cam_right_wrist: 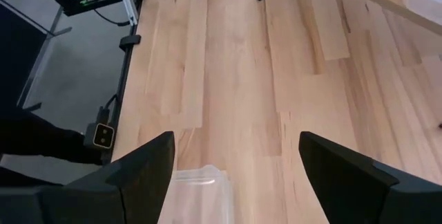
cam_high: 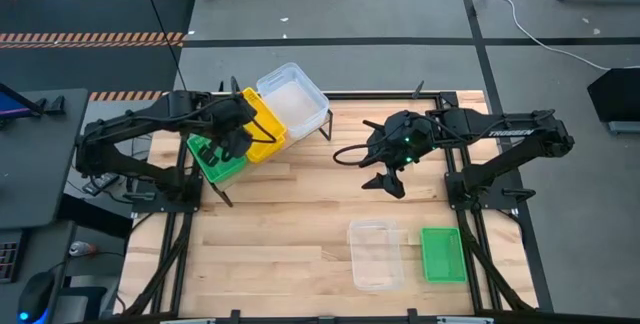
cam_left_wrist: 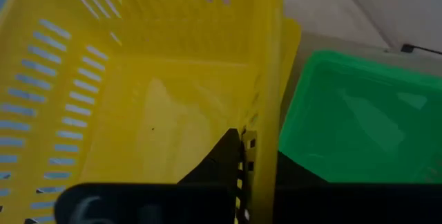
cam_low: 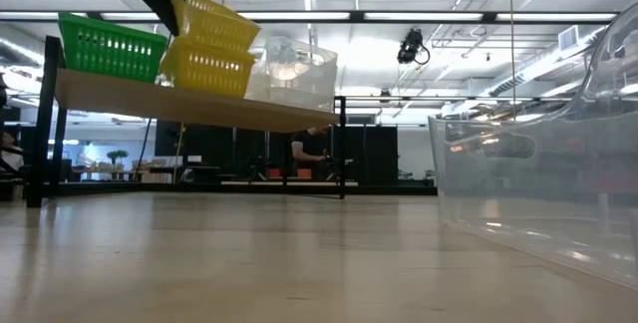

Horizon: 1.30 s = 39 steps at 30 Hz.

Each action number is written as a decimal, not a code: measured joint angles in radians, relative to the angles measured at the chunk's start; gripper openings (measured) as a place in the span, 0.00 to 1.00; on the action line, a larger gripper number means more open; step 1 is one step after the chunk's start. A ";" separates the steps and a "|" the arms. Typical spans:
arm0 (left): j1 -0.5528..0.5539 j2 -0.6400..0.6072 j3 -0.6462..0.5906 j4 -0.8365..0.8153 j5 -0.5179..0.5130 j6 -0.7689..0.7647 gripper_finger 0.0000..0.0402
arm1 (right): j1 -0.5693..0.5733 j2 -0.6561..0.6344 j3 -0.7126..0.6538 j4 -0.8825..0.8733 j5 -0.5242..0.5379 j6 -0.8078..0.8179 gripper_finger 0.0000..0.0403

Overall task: Stack baskets on shelf by color
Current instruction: Stack the yellow bin on top of the other yellow bin on the shelf

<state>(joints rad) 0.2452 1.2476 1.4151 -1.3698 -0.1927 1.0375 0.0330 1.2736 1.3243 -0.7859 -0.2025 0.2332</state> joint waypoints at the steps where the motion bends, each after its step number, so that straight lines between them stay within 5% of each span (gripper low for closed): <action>1: 0.001 0.000 0.000 -0.004 0.004 -0.004 0.06 | 0.000 0.000 0.000 0.000 0.000 0.000 0.78; 16: 0.001 0.000 0.000 -0.016 0.014 -0.058 0.27 | -0.002 0.000 0.000 0.000 0.000 -0.008 0.78; 39: -0.059 0.000 0.000 -0.009 -0.052 -0.059 0.32 | -0.002 0.000 0.000 -0.002 0.000 0.000 0.78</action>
<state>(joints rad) 0.1864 1.2476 1.4155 -1.3792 -0.2449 0.9784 0.0311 1.2736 1.3243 -0.7877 -0.2028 0.2329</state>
